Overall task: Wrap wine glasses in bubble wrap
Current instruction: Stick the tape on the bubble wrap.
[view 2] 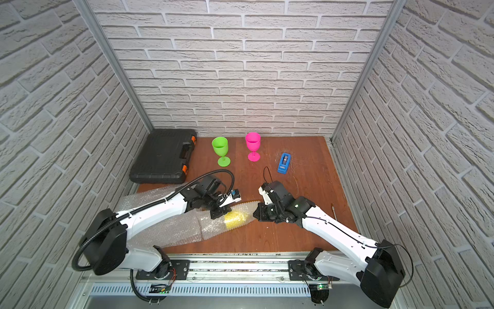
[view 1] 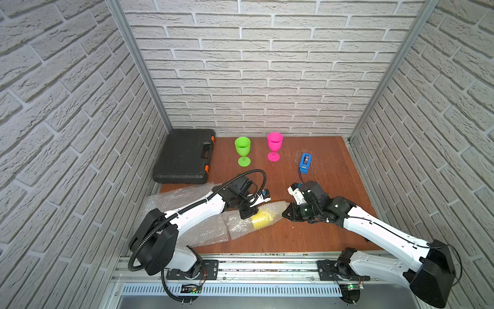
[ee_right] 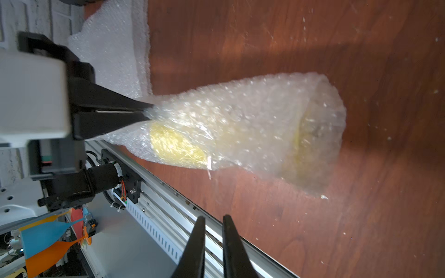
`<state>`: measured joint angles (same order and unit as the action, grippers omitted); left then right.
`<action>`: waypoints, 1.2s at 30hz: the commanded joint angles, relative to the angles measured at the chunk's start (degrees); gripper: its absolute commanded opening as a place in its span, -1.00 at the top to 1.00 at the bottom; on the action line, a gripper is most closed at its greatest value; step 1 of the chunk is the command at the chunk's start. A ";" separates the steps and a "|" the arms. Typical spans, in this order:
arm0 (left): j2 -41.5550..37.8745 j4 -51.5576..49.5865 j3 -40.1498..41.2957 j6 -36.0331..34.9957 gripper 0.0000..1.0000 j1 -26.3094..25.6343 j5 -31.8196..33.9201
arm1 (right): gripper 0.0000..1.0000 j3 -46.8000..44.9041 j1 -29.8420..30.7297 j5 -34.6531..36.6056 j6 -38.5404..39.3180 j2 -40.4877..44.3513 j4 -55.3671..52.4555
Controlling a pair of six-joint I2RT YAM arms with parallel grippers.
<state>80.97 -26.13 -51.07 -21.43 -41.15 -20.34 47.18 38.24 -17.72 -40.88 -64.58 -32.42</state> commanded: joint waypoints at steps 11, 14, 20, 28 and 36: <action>0.50 -2.01 -1.37 -1.11 1.00 0.36 0.39 | 0.91 -3.49 -0.18 -1.90 2.65 -13.51 9.50; 0.20 -2.09 -1.18 -1.07 1.00 0.45 0.57 | 0.89 -1.81 -0.35 1.95 4.65 -9.75 3.95; -0.02 -1.47 -1.01 -1.27 1.00 0.46 0.30 | 0.70 3.42 -0.45 3.49 11.74 -2.58 -5.75; 0.29 -0.73 -0.72 -1.11 1.00 0.48 -0.47 | 0.49 9.49 -0.45 2.73 38.52 -3.10 -8.65; 1.88 1.71 0.00 0.16 1.00 0.85 -4.56 | 0.01 1.19 0.57 4.10 82.02 0.77 -2.26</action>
<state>81.60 -25.56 -51.16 -21.78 -40.82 -22.31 51.48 38.39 -14.50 20.60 -66.28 -38.54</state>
